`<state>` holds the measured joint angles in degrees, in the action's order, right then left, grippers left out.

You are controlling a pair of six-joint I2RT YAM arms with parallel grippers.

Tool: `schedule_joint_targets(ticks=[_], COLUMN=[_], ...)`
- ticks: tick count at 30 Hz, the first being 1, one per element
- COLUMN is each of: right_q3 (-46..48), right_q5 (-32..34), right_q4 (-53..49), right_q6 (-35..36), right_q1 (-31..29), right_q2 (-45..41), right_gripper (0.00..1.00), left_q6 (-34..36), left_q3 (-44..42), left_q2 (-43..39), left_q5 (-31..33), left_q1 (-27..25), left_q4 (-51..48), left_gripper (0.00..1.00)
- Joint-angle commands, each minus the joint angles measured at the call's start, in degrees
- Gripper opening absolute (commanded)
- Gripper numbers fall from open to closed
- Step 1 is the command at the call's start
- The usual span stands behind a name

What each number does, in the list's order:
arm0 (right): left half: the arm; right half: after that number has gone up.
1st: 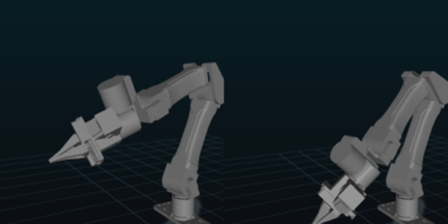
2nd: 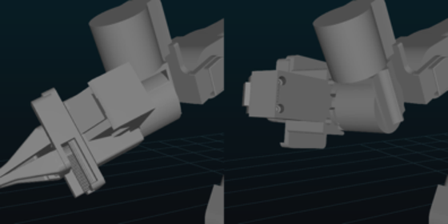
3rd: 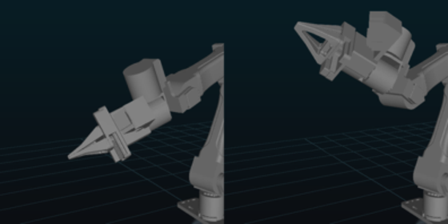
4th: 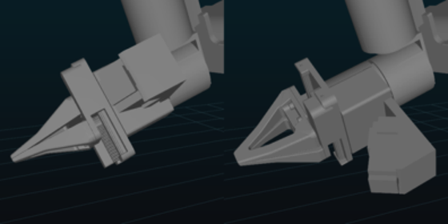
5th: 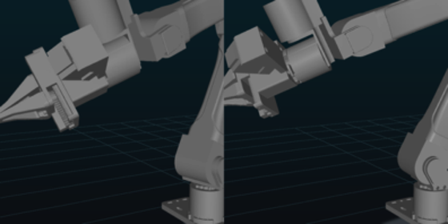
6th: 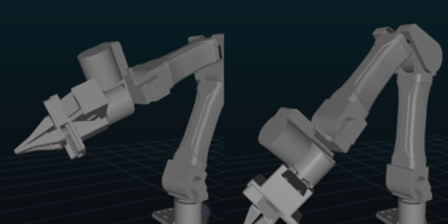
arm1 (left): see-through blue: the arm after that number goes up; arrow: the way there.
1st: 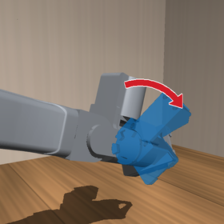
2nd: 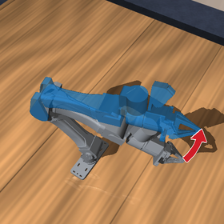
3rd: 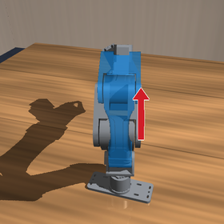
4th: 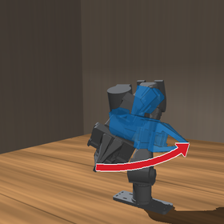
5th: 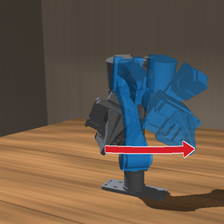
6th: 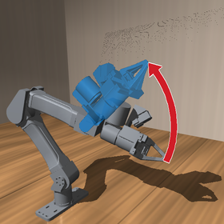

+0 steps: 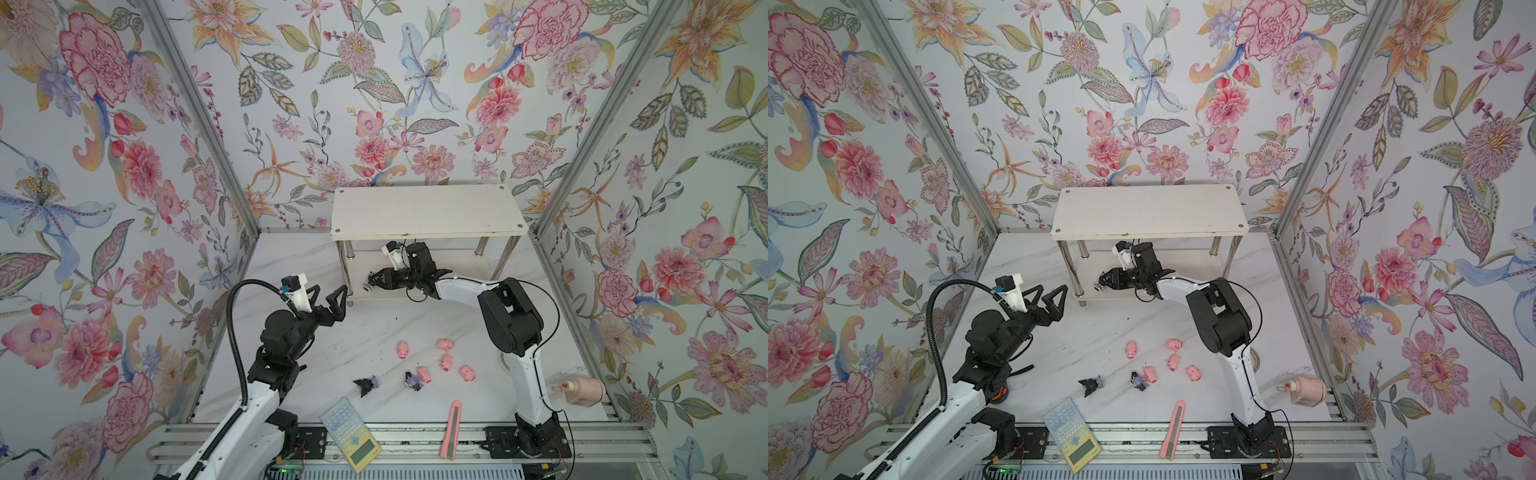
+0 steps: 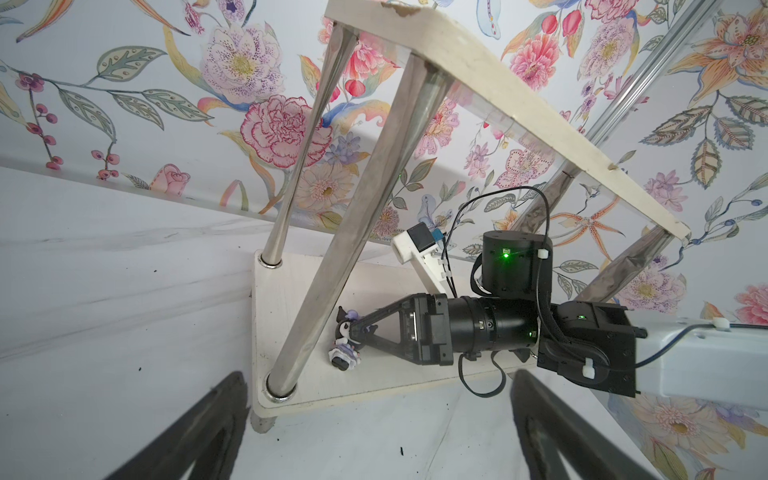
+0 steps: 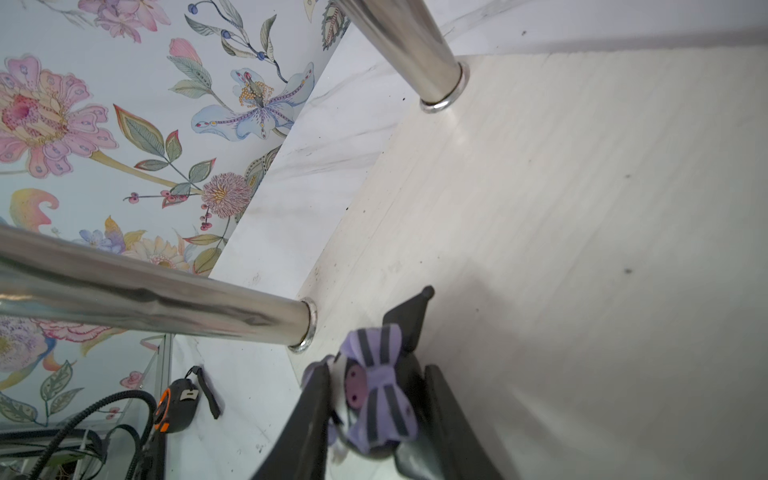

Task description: Place and organize the plastic toys onto the shelf

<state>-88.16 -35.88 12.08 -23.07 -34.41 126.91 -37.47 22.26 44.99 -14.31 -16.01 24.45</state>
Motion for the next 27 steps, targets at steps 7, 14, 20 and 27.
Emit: schedule_joint_targets(ticks=[7,14,20,27], right_q3=[-0.9,-0.5,-0.8,0.6], right_q5=[2.8,11.6,18.5,22.0], right_q4=[-7.3,-11.2,-11.8,-8.8], right_q6=[24.4,39.9,51.1,57.5], right_q1=[-1.8,-6.0,-8.9,-9.5], right_q2=[-5.3,-8.2,-8.7,-8.9], right_gripper=[0.13,0.1,0.09,0.08], left_q6=[-0.4,-0.4,-0.4,-0.6], left_q3=[1.6,1.6,1.5,1.6], left_q2=[0.1,0.1,0.2,0.8], left_q5=[-0.5,-0.5,-0.4,-0.3], left_q1=[0.7,0.8,0.8,0.9], left_q4=[0.7,0.7,0.5,0.7], left_gripper=[0.99,0.99,0.99,0.99])
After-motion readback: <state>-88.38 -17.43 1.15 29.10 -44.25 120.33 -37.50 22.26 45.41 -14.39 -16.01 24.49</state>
